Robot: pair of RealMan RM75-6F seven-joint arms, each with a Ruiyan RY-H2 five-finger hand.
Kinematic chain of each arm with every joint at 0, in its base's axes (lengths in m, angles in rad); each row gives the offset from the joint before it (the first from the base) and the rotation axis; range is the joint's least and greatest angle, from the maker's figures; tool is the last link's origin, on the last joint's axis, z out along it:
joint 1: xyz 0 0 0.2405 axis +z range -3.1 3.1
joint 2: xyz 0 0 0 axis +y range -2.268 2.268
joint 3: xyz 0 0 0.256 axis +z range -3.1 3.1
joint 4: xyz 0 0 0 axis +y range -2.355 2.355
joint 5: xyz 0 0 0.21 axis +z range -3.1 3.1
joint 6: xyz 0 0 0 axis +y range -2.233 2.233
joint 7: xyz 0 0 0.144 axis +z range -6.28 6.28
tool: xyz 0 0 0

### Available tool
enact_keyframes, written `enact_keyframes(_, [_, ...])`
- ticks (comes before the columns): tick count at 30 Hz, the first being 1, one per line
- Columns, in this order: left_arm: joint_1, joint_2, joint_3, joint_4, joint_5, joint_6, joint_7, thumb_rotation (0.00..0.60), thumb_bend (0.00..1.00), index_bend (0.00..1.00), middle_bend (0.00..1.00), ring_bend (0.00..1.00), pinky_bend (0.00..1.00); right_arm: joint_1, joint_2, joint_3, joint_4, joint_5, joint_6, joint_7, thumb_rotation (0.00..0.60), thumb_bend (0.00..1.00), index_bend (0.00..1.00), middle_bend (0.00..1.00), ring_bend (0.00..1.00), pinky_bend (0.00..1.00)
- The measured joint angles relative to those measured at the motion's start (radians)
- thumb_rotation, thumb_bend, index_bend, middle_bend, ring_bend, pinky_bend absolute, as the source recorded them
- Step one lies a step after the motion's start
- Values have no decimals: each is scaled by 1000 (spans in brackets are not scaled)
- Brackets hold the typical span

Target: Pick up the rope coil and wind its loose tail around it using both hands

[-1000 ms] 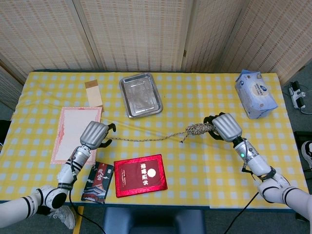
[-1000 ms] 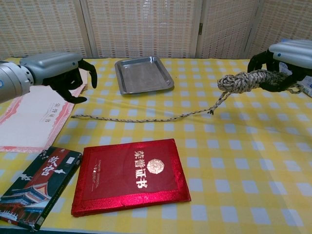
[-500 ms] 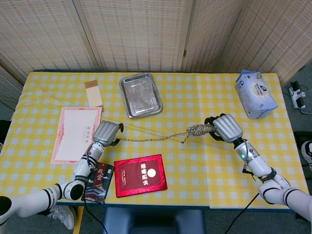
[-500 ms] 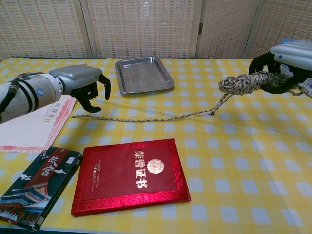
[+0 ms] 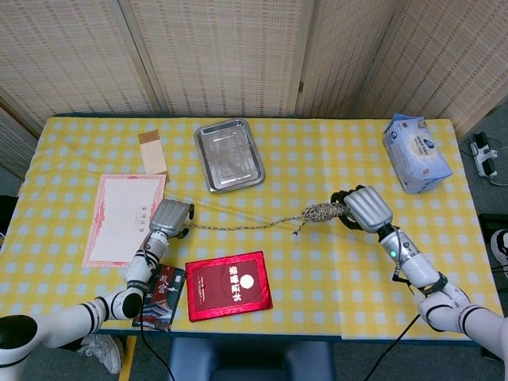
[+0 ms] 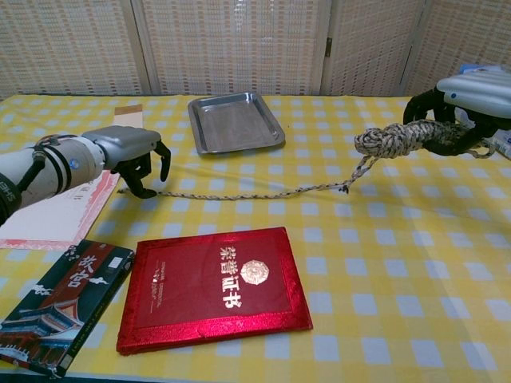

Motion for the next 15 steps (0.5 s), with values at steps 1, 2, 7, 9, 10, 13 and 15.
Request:
enact_keyframes(1, [-2, -4, 2, 6, -5, -1, 0, 600, 364, 512, 957, 883, 790, 0, -2, 0, 2, 0, -1, 1, 600, 529, 771, 535, 586, 479])
enact_keyframes(2, [-3, -7, 3, 9, -10, -1, 0, 600, 368, 513, 958, 882, 790, 1, -3, 0, 4, 0, -2, 2, 600, 529, 771, 535, 586, 479])
enact_keyframes(7, [-13, -24, 4, 31, -37, -4, 7, 600, 387, 515, 958, 883, 790, 0, -8, -1, 13, 1, -4, 9, 600, 530, 771, 535, 586, 479])
enact_keyframes(9, [-18, -29, 5, 39, -49, -7, 14, 600, 395, 516, 958, 883, 790, -1, -10, -2, 18, 1, -5, 11, 600, 530, 771, 536, 586, 480])
enact_keyframes(10, [-21, -32, 6, 44, -57, -9, 19, 600, 399, 516, 957, 883, 790, -1, -11, -3, 20, 1, -5, 13, 600, 530, 771, 536, 586, 480])
enact_keyframes(13, [-28, -38, 10, 55, -76, -13, 30, 600, 408, 518, 957, 883, 790, -2, -16, -4, 28, 1, -8, 19, 600, 530, 772, 535, 586, 479])
enact_keyframes(15, [-30, -41, 12, 62, -84, -14, 34, 600, 411, 521, 958, 883, 790, -2, -19, -5, 33, 0, -9, 22, 600, 530, 772, 535, 585, 479])
